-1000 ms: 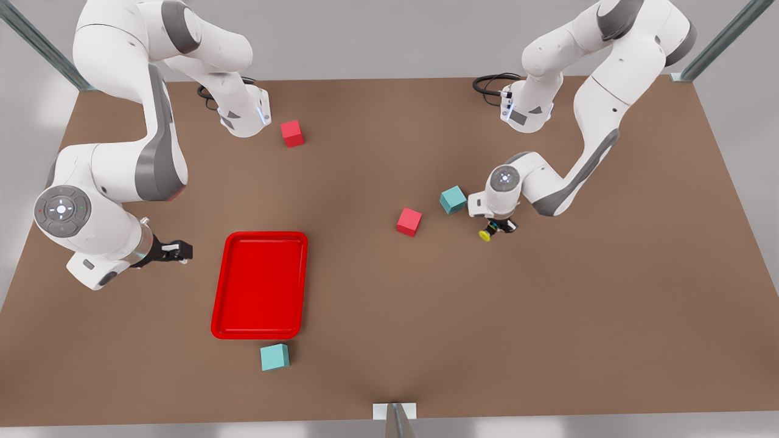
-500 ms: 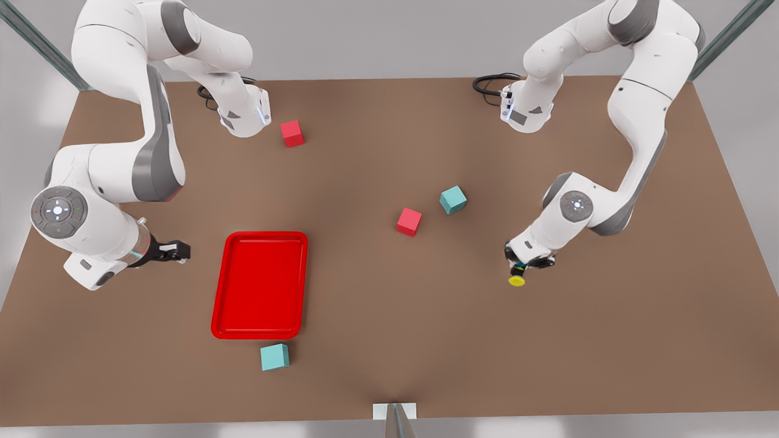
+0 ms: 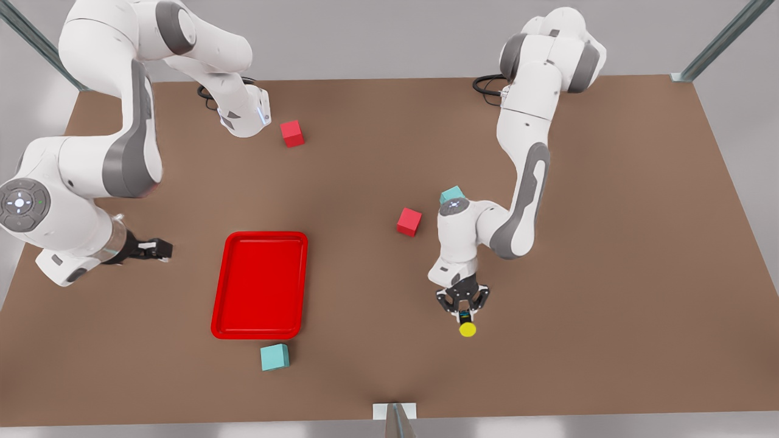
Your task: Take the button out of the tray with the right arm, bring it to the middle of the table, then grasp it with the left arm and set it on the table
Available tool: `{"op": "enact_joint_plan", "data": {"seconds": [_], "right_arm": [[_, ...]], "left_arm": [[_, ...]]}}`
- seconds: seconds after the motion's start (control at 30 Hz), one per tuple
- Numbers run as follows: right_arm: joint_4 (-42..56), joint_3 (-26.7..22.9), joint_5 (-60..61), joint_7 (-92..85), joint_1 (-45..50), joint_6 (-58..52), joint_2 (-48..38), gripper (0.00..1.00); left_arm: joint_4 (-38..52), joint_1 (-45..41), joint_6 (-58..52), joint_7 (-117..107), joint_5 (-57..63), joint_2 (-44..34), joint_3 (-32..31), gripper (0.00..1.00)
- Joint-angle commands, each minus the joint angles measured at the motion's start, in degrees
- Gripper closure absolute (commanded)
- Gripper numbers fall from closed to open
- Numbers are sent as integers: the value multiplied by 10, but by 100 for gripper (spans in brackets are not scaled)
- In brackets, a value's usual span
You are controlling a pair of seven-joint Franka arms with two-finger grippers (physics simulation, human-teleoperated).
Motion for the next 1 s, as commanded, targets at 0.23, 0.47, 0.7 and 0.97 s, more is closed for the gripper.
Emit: {"op": "enact_joint_plan", "data": {"seconds": [0.23, 0.47, 0.7, 0.97], "right_arm": [[0, 0, 22, 0, -12, 1, 4, 0], [0, 0, 26, 0, -14, -2, 5, 0], [-2, 0, 27, 0, -19, 1, 7, 0], [0, -2, 39, 0, -24, -4, 5, 0]], "left_arm": [[165, -68, 63, -727, -11, 211, 192, 75], [165, -116, 62, -747, -10, 266, 232, 76], [161, -152, 42, -750, -5, 299, 339, 77], [163, -175, -9, -750, 31, 339, 356, 77]]}}
